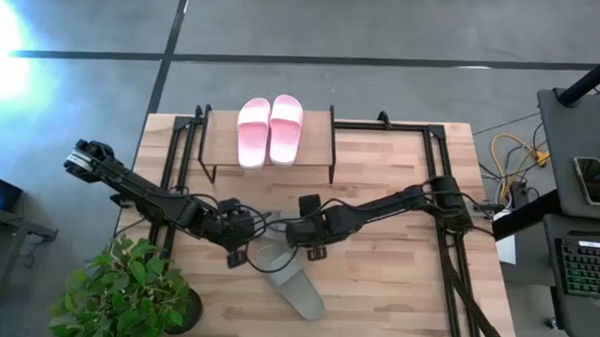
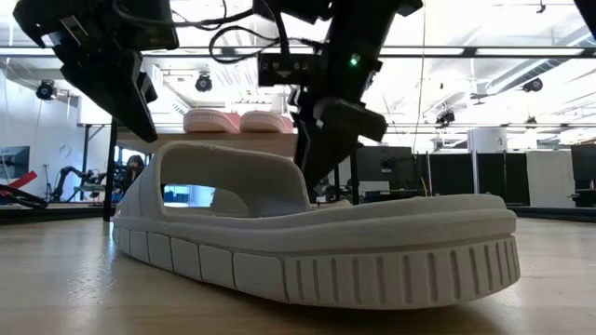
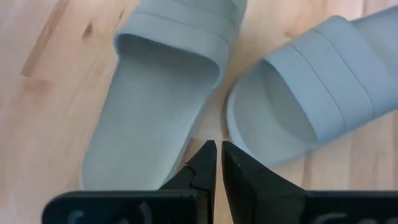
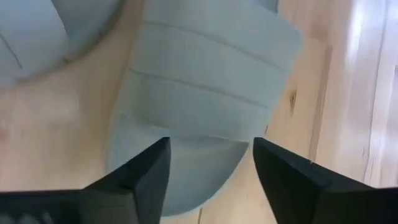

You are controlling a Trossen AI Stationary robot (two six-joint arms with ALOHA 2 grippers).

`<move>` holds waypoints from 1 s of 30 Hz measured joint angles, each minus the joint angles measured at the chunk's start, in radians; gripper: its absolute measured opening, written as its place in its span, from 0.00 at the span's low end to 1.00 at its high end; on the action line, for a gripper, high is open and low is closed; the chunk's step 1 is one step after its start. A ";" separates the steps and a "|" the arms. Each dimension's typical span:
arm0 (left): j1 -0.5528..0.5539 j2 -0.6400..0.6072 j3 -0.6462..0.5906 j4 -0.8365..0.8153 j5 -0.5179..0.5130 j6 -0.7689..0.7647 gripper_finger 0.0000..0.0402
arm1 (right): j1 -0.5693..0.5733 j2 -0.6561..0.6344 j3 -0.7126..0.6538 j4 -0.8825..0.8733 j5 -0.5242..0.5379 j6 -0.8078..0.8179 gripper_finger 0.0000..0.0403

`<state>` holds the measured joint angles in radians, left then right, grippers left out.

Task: Pick and place slides into the shelf
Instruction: Put the top gray slipper under the shelf

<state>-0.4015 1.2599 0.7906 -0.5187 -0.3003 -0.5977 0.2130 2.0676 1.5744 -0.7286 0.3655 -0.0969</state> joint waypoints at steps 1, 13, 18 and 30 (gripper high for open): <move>0.000 0.000 0.000 0.000 -0.007 0.000 0.03 | 0.001 -0.007 -0.001 0.013 0.000 0.003 0.58; 0.028 0.000 -0.013 -0.057 -0.086 -0.106 0.03 | 0.003 -0.243 0.009 0.040 0.042 0.316 0.64; 0.075 0.000 -0.043 -0.065 -0.100 -0.148 0.03 | 0.005 -0.323 0.007 -0.032 0.082 0.579 0.61; 0.246 0.000 -0.157 0.086 0.081 -0.127 0.03 | 0.004 -0.357 0.006 -0.145 0.081 0.791 0.54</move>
<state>-0.1550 1.2598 0.6339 -0.4324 -0.2191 -0.7246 0.2173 1.7103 1.5806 -0.8736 0.4461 0.6937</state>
